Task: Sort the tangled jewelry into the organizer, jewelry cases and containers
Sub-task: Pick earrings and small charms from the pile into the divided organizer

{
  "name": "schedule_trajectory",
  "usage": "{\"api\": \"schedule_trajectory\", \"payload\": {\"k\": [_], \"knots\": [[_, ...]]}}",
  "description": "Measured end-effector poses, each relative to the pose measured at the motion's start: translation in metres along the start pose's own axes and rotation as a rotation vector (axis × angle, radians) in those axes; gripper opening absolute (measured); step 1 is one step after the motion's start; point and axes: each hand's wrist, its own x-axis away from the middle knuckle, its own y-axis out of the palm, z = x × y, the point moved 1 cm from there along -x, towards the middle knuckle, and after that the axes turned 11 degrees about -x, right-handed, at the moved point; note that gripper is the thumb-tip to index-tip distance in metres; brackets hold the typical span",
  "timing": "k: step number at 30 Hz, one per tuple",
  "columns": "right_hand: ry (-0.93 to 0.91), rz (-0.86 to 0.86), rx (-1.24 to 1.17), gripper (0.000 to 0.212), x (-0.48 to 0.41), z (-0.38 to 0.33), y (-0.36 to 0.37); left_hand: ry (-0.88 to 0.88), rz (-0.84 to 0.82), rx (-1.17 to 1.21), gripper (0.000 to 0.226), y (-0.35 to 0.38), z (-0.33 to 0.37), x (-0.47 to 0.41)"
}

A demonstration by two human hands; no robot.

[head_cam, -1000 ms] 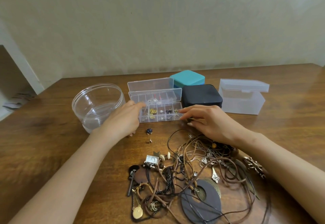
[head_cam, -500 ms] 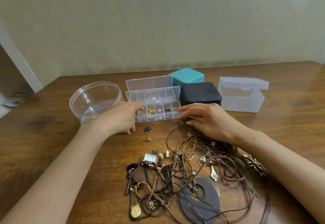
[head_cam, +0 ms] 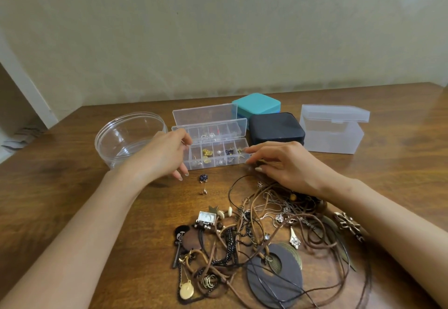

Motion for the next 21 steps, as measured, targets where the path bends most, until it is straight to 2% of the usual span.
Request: {"api": "schedule_trajectory", "payload": {"k": [4,8,11,14,15,18,21], "knots": [[-0.025,0.019,0.010,0.027,0.000,0.000,-0.001,-0.008,-0.012,-0.083,0.031,-0.001,0.000,0.000],[-0.076,0.194,-0.034,0.026,0.002,0.000,-0.014,-0.011,-0.099,-0.173,0.044,0.009,0.002,0.001],[-0.007,0.249,-0.056,0.026,0.004,0.000,-0.026,0.015,0.016,-0.227,0.034,0.006,0.003,0.002],[0.118,0.115,-0.084,0.027,0.005,0.000,-0.037,0.166,0.249,-0.310,0.023,0.002,0.011,0.004],[0.160,0.045,-0.079,0.025,0.005,-0.001,-0.040,0.272,0.253,-0.285,0.021,0.003,0.016,0.007],[0.250,-0.122,-0.081,0.017,0.009,-0.003,-0.048,0.612,0.055,-0.190,0.021,0.017,0.034,0.014],[0.327,-0.274,-0.092,0.007,0.013,-0.006,-0.054,0.738,-0.038,-0.175,0.033,0.032,0.037,0.016]]}}
